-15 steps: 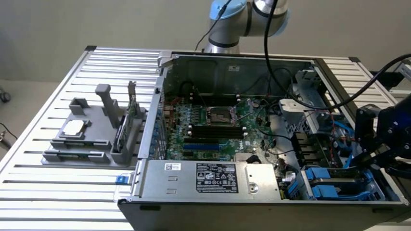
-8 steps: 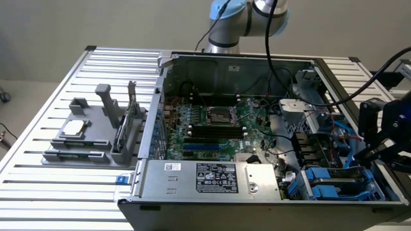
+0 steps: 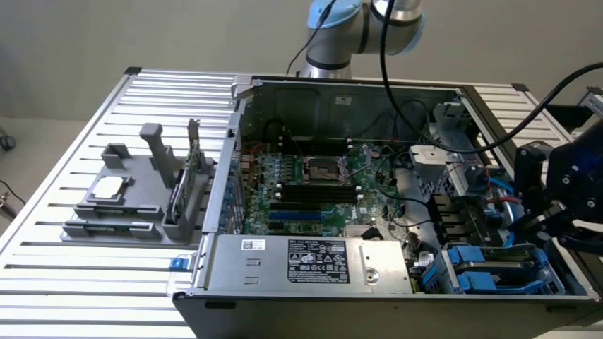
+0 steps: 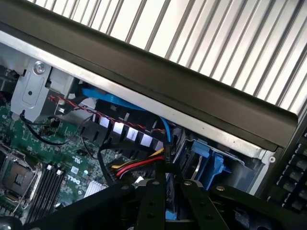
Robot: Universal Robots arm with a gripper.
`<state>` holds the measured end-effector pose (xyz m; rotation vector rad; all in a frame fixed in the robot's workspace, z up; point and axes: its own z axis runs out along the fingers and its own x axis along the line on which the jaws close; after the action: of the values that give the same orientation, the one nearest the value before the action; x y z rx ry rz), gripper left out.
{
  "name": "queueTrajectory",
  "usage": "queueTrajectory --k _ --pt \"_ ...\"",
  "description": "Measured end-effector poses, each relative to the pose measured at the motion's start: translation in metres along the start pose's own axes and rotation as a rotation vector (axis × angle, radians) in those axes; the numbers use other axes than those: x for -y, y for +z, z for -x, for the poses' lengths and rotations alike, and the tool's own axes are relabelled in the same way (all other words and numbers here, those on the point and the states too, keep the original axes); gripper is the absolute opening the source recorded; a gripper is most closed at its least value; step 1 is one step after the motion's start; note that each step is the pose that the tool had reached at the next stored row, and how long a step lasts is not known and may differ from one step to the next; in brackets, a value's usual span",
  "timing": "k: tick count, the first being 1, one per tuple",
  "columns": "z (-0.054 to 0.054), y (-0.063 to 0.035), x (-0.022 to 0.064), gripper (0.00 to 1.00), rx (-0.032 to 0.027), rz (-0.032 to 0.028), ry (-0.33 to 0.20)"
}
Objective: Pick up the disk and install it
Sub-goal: 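Insert the first disk wire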
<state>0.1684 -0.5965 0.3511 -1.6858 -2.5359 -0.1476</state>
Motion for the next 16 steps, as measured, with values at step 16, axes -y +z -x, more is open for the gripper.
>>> queueTrajectory --k 16 --pt "0.0 0.0004 0.0001 0.16 -0.0183 -0.0583 0.109"
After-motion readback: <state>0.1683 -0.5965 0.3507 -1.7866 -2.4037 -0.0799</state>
